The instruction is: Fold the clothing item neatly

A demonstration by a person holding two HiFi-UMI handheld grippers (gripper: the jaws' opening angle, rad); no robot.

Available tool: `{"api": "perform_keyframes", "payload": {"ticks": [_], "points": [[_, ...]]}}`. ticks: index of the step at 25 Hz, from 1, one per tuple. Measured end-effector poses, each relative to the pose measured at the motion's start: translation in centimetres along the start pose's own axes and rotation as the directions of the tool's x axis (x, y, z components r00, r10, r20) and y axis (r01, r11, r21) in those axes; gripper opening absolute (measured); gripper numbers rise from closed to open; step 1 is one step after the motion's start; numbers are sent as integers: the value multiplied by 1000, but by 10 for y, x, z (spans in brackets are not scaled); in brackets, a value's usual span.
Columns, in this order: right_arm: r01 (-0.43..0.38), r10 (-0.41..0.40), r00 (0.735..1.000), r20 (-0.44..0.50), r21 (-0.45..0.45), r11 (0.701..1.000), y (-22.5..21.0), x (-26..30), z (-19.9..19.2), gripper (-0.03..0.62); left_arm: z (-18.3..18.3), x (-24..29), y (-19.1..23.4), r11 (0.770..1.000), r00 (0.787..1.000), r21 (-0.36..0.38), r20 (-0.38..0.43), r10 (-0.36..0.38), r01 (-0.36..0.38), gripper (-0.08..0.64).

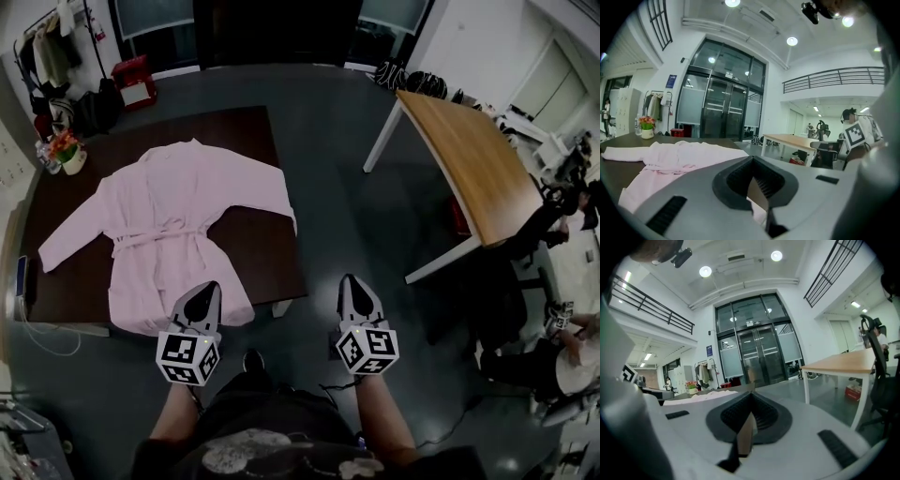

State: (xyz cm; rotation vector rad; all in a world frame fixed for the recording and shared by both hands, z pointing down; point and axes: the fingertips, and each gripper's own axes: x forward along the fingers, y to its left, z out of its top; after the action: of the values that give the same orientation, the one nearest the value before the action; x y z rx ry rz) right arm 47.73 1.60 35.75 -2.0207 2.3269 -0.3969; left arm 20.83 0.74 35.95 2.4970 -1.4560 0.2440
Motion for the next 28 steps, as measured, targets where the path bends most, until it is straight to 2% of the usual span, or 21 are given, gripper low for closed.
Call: {"api": "perform_keyframes", "payload": {"ticks": [7,13,17,20,24,28], "points": [[110,-110,993,-29,-18,994,-29,29,-16,-9,-6,69,7,995,994,6,-37,-98,98,9],[105,-107,991,-82,-26,994,-53,60,-38,-9,-23,115,-1,994,989,0,-101,-110,110,9],[52,-53,989,-136,-10,999,-67,87,-58,-9,-30,139,-17,995,984,-1,-148,-102,103,9],[-14,13,980,-200,-1,1000,-78,114,-87,-9,-34,159,-24,998,984,-4,-166,-62,62,9],[-91,90,944,-316,11,996,-86,151,-136,-9,-37,192,-24,1000,983,21,-183,-5,9,9],[-174,179,906,-383,48,984,-81,177,-173,-9,-48,218,-19,999,976,40,-217,32,-24,9]]}}
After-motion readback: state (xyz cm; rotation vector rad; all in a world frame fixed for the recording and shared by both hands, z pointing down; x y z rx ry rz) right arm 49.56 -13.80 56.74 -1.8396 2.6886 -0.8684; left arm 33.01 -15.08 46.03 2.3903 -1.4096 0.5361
